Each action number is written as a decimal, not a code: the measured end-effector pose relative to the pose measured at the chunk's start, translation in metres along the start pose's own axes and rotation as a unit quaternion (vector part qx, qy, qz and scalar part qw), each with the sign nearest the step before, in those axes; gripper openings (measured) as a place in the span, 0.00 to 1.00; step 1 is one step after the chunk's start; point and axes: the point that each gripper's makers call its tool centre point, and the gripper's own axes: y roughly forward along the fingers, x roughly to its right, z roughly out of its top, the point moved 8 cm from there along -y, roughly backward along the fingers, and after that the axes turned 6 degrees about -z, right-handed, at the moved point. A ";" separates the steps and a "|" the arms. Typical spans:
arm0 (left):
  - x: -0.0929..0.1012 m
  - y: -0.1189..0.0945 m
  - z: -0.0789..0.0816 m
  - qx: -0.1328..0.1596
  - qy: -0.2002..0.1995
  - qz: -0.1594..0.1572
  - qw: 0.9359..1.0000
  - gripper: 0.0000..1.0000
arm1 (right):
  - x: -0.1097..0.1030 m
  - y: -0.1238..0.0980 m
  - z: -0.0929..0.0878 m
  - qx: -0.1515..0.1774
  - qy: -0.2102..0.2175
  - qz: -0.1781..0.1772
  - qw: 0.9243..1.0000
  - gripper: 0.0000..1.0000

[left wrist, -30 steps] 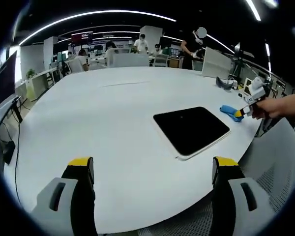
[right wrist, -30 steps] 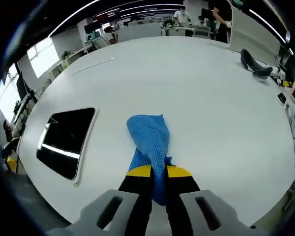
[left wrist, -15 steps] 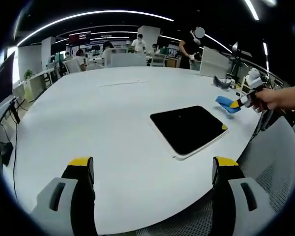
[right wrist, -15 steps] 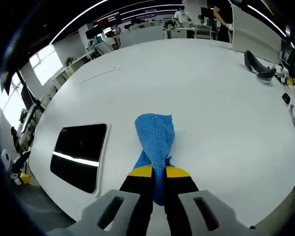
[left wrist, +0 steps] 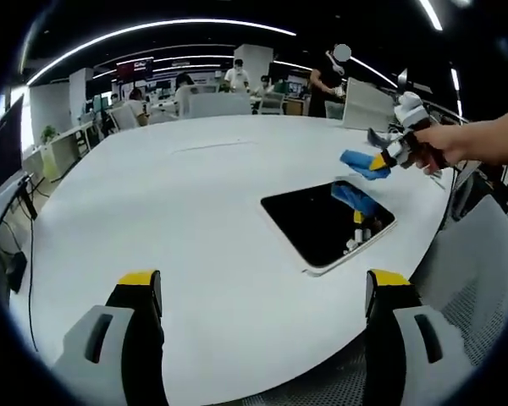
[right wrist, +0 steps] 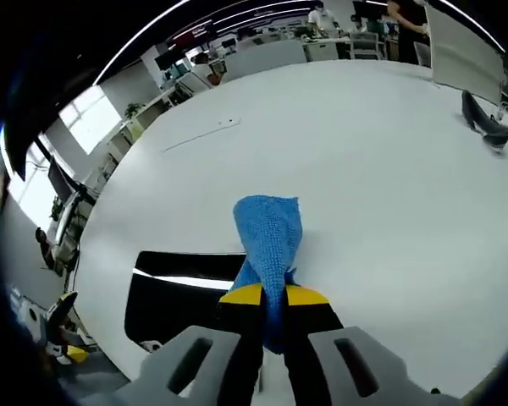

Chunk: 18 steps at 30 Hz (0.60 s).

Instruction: Wipe the mirror surface with the cleaning cloth until all visible marks leave the cleaned area.

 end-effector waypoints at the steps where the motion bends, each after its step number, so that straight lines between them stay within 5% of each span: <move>1: 0.001 0.000 -0.001 -0.003 0.000 -0.004 1.000 0.99 | -0.004 0.008 0.000 -0.005 0.006 -0.001 1.000 0.02; 11: 0.002 0.000 -0.003 -0.016 0.000 -0.004 1.000 0.99 | -0.023 0.031 -0.008 -0.029 -0.041 -0.003 0.999 0.04; 18: 0.000 0.000 -0.003 -0.013 0.005 -0.002 1.000 0.99 | -0.021 0.020 -0.003 -0.010 -0.054 0.003 0.998 0.16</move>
